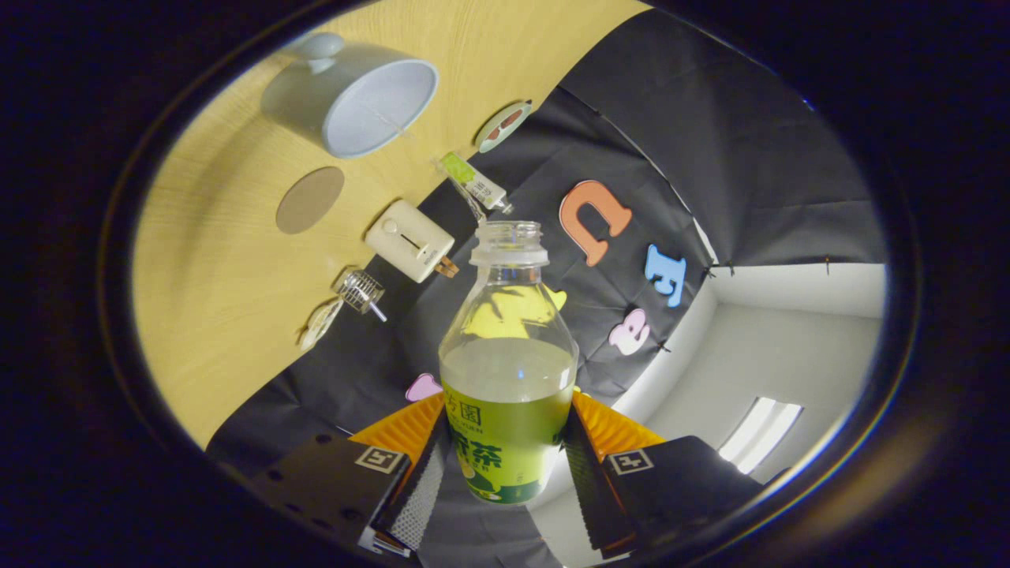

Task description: Take the bottle from table, then pour the juice into the cup, finally place the bottle on the coaster

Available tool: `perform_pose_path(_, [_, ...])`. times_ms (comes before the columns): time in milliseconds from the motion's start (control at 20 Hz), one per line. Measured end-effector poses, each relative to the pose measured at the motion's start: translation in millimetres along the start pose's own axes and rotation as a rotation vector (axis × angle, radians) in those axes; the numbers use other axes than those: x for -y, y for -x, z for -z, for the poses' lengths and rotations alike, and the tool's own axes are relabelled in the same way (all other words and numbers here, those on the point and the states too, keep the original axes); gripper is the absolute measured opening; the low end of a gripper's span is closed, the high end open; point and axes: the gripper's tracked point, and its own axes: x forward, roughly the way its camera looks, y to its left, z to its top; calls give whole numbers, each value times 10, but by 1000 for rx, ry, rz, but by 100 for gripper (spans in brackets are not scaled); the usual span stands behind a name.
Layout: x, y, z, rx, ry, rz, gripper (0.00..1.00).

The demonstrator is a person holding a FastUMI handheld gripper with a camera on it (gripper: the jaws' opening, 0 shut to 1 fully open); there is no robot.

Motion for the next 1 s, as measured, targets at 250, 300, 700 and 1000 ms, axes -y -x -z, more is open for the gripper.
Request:
perform_pose_path(250, [108,23,-51,23,25,39,80])
perform_pose_path(300, [143,30,-77,35,30,50,80])
perform_pose_path(700, [158,54,-131,43,10,38,80])
perform_pose_path(1000, [6,49,-41,-6,-242,-80,80])
